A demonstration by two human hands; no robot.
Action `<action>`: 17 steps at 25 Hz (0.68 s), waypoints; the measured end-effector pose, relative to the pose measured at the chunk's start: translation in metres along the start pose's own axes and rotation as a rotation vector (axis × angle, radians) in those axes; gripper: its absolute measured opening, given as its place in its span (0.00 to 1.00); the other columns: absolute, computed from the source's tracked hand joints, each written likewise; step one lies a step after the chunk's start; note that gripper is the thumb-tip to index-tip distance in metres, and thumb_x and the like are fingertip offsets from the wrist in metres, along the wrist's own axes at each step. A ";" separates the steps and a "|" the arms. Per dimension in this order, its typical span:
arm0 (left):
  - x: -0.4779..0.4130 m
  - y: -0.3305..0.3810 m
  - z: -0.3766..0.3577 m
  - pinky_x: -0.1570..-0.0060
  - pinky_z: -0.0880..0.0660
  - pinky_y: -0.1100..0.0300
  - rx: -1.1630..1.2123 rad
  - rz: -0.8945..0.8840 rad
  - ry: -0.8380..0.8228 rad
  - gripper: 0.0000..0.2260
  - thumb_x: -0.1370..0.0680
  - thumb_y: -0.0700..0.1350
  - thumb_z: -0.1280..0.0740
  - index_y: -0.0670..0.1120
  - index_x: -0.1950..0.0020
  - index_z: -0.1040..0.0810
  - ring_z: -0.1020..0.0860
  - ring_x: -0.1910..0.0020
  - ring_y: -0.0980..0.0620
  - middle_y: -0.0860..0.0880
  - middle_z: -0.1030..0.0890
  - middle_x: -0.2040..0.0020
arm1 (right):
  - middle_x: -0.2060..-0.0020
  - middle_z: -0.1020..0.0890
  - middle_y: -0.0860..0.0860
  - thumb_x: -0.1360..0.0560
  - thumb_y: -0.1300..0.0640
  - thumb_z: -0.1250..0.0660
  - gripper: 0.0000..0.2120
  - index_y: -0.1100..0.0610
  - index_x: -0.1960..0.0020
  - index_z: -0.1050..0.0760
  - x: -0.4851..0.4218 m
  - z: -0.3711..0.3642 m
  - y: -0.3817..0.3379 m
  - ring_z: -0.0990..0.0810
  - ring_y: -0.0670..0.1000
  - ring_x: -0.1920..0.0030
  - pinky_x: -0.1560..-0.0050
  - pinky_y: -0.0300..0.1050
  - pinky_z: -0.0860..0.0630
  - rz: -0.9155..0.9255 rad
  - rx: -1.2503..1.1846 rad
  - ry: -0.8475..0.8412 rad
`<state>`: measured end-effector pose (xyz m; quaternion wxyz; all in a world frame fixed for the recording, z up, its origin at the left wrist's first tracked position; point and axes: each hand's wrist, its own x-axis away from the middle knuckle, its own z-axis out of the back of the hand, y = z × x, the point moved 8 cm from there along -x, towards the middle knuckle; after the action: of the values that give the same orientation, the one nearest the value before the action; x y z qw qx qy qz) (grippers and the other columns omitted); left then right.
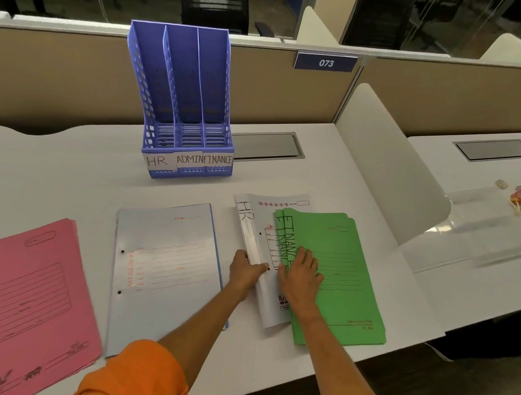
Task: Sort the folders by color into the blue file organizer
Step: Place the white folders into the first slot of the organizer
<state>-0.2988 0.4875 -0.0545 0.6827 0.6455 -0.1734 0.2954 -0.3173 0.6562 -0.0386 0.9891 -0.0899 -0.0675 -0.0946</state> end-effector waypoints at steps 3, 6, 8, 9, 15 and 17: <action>0.002 0.005 0.005 0.47 0.20 0.46 -0.018 -0.050 0.004 0.24 0.31 0.41 0.22 0.46 0.40 0.30 0.22 0.48 0.47 0.47 0.22 0.47 | 0.28 0.36 0.63 0.22 0.43 0.42 0.33 0.62 0.26 0.44 0.001 0.000 -0.003 0.34 0.64 0.31 0.40 0.66 0.29 0.007 0.020 0.006; 0.003 0.005 0.017 0.47 0.19 0.44 0.001 -0.069 0.021 0.24 0.32 0.40 0.22 0.47 0.43 0.30 0.21 0.48 0.47 0.46 0.21 0.46 | 0.28 0.35 0.63 0.22 0.44 0.43 0.32 0.63 0.26 0.44 -0.001 0.000 -0.002 0.34 0.64 0.31 0.41 0.66 0.29 0.004 0.039 0.008; 0.002 0.004 0.029 0.48 0.19 0.44 0.009 -0.084 0.027 0.24 0.33 0.41 0.21 0.47 0.43 0.30 0.20 0.47 0.46 0.46 0.20 0.45 | 0.28 0.36 0.63 0.22 0.44 0.43 0.32 0.63 0.26 0.45 -0.004 -0.001 0.000 0.34 0.64 0.31 0.39 0.66 0.29 -0.002 0.052 -0.005; 0.003 0.006 0.036 0.48 0.19 0.45 0.007 -0.091 0.032 0.24 0.33 0.41 0.21 0.47 0.43 0.29 0.20 0.47 0.47 0.47 0.20 0.46 | 0.28 0.37 0.63 0.21 0.44 0.44 0.32 0.63 0.25 0.45 -0.004 -0.001 0.001 0.35 0.64 0.30 0.39 0.66 0.30 -0.005 0.062 -0.009; 0.011 0.002 0.084 0.51 0.18 0.49 0.074 -0.093 0.023 0.22 0.32 0.39 0.21 0.46 0.43 0.28 0.19 0.49 0.47 0.47 0.19 0.46 | 0.30 0.34 0.64 0.23 0.47 0.41 0.32 0.65 0.27 0.43 -0.006 -0.003 -0.001 0.31 0.65 0.34 0.43 0.66 0.27 -0.023 0.117 0.010; 0.013 0.001 0.102 0.54 0.17 0.50 0.097 -0.098 0.023 0.21 0.32 0.39 0.21 0.46 0.45 0.28 0.18 0.49 0.47 0.45 0.18 0.45 | 0.32 0.33 0.64 0.24 0.49 0.40 0.31 0.65 0.28 0.44 -0.007 -0.005 -0.006 0.31 0.65 0.36 0.45 0.66 0.26 -0.060 0.117 0.000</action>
<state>-0.2749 0.3900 -0.0343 0.6662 0.6821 -0.1190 0.2771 -0.3247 0.6508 -0.0434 0.9894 -0.0297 -0.0757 -0.1202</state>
